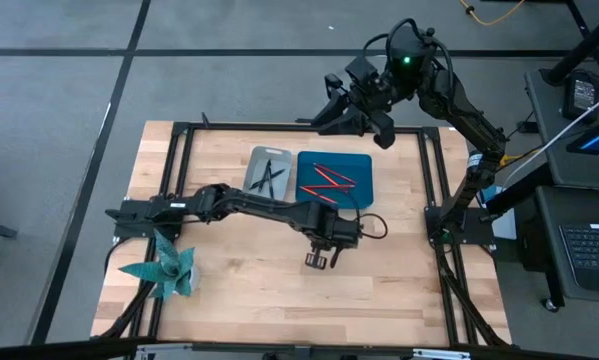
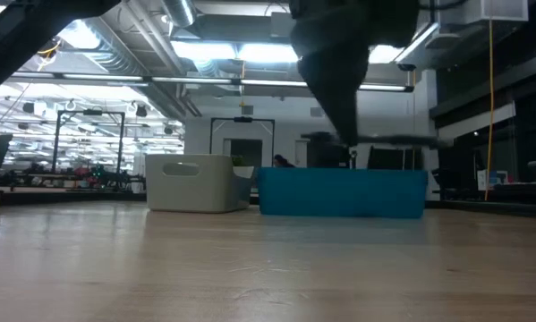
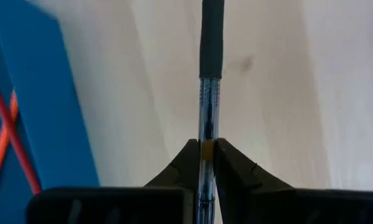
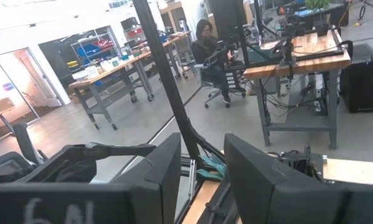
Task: Sort pens & pencils
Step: Put the black pen into the gray bin
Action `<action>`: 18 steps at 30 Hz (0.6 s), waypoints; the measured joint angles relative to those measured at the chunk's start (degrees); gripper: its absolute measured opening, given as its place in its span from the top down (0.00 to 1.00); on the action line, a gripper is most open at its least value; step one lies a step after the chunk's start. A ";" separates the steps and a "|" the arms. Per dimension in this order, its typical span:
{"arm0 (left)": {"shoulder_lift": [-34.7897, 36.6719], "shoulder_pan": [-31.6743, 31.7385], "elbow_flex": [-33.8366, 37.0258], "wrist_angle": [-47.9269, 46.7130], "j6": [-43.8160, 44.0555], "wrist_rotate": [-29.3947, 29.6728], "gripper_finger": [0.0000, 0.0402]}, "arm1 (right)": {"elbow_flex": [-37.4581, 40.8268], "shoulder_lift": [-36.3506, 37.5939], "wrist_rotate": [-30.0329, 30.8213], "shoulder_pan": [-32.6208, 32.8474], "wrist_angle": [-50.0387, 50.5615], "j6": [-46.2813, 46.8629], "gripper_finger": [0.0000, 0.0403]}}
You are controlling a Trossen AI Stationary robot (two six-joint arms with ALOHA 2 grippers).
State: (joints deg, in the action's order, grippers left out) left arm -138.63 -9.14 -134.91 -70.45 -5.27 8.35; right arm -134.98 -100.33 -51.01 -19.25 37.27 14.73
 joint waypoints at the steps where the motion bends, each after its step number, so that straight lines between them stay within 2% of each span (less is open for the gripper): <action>1: 0.00 0.25 0.01 -1.52 0.80 0.01 0.94 | 0.00 0.00 -0.01 0.00 0.40 -0.04 0.69; 18: 1.83 3.13 -0.02 -8.77 2.03 3.91 0.94 | 0.00 0.00 0.39 0.66 0.66 -0.21 0.69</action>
State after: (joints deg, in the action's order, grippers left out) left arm -136.80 -6.00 -134.93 -79.22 -3.24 12.26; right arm -134.98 -100.33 -50.62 -18.59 37.93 14.53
